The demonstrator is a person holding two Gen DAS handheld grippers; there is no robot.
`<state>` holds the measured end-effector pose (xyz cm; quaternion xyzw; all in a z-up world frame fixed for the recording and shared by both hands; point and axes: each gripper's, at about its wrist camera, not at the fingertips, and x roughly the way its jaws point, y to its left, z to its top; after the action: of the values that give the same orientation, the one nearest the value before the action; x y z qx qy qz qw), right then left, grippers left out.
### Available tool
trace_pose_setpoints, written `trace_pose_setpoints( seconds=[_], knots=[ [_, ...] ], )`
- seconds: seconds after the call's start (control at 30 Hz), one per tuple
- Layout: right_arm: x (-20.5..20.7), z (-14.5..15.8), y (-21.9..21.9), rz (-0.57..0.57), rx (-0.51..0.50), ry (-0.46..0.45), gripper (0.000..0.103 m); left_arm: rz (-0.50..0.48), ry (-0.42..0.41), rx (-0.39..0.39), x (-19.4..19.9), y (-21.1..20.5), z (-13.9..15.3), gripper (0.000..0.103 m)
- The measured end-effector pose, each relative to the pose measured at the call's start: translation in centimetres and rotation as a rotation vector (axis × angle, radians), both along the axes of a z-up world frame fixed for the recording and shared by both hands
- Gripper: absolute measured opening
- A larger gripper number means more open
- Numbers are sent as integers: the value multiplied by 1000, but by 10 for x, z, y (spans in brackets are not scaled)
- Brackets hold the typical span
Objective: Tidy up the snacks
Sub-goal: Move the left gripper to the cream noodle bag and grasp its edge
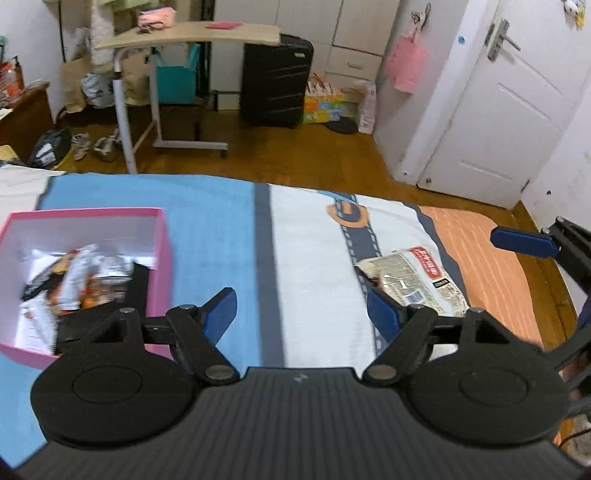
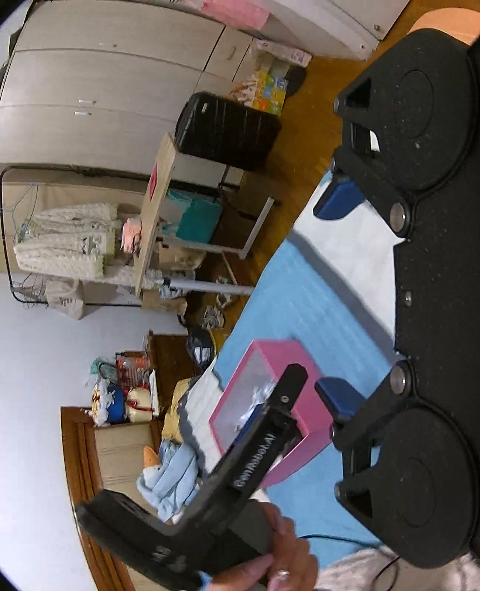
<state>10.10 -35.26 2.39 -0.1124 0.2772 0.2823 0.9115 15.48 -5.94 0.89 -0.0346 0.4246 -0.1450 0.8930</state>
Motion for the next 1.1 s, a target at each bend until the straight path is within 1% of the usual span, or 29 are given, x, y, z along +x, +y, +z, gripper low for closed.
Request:
trace_pose_setpoints(
  seconds=[0.1, 0.2, 0.3, 0.37, 0.4, 0.47, 0.53, 0.57, 0.67, 0.77, 0.8, 0.87, 0.9, 0.97, 1.0, 1.03, 1.1],
  knots=[
    [8, -26, -16, -85, -55, 34, 100, -18, 12, -43, 8, -26, -15, 77],
    [14, -52, -35, -141, -58, 72, 100, -12, 7, -59, 9, -46, -35, 80],
    [14, -77, -52, -197, -61, 81, 102, -54, 33, -63, 10, -67, -61, 80],
    [14, -95, -63, -213, -37, 90, 103, -68, 44, -80, 10, -79, -80, 80],
    [16, -104, -69, -228, -16, 106, 103, -56, 49, -86, 10, -83, -89, 80],
    [20, -118, -80, -258, 20, 133, 103, -58, 87, -103, 16, -97, -109, 80],
    [23, -132, -89, -295, 33, 142, 103, -63, 124, -118, 25, -108, -126, 80],
    [23, -138, -93, -308, 31, 139, 103, -65, 124, -127, 28, -114, -131, 80],
    [24, -154, -98, -308, -16, 126, 103, -84, 83, -166, 37, -129, -142, 80],
    [24, -170, -105, -285, -27, 148, 103, -89, 108, -212, 51, -141, -155, 78],
    [22, -172, -105, -277, -39, 155, 103, -92, 126, -212, 55, -145, -161, 78],
    [16, -178, -101, -241, -76, 139, 103, -96, 166, -153, 62, -158, -174, 75],
    [12, -182, -98, -228, -105, 123, 103, -101, 168, -148, 62, -161, -180, 75],
    [9, -188, -97, -233, -153, 89, 103, -95, 163, -184, 60, -159, -188, 75],
    [10, -191, -100, -243, -162, 74, 103, -94, 161, -195, 60, -158, -191, 74],
    [13, -195, -103, -253, -164, 81, 103, -98, 161, -205, 60, -156, -192, 74],
    [28, -204, -115, -272, -135, 151, 103, -104, 167, -223, 61, -153, -193, 72]
  ],
)
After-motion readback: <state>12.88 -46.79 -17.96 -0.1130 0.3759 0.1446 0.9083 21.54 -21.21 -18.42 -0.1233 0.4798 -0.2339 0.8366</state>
